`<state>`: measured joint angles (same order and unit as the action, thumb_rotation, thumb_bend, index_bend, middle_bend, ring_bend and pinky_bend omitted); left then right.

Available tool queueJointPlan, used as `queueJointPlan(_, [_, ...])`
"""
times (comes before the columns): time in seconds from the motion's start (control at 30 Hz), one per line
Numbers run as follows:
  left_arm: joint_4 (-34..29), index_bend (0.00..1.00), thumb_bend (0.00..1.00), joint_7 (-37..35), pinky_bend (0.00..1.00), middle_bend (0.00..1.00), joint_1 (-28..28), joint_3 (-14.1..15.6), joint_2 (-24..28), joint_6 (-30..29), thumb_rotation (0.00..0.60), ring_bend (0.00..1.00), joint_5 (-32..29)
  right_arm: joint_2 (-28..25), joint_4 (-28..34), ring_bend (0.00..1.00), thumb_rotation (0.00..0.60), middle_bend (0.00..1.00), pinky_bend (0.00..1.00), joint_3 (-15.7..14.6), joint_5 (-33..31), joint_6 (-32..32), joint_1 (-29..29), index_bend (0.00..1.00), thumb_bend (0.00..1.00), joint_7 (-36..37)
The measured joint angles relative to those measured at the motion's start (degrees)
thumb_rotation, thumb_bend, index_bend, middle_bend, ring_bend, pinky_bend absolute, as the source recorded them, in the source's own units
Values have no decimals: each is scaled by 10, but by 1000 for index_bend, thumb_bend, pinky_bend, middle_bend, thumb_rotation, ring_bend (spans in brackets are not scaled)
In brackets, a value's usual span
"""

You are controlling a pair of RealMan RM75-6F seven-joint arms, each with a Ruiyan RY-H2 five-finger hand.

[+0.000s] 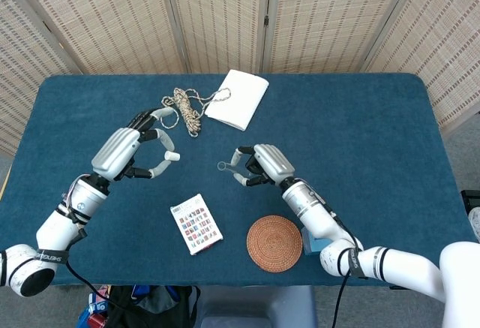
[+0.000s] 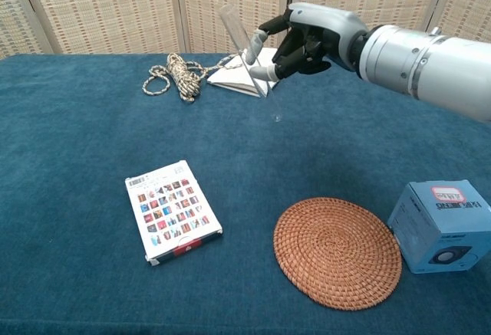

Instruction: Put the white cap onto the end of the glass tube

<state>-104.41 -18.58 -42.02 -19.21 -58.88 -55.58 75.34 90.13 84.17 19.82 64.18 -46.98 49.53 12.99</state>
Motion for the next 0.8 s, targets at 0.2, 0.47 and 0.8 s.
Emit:
queueJointPlan(0.2, [-4,574,438,60,0,44,-15,4,-24,-10,600,0,0,4,16,1000,600,1000,1000,8,-25,10,13,948,531,-16])
queueJointPlan(0.47, [-4,580,438,109,0,44,-32,8,-43,-12,600,0,-6,12,18,1000,600,1000,1000,12,-46,10,25,957,536,-36])
queueJointPlan(0.8, [-9,581,438,146,0,44,-48,13,-52,-2,600,0,-21,19,13,1000,600,1000,1000,13,-61,7,33,957,537,-54])
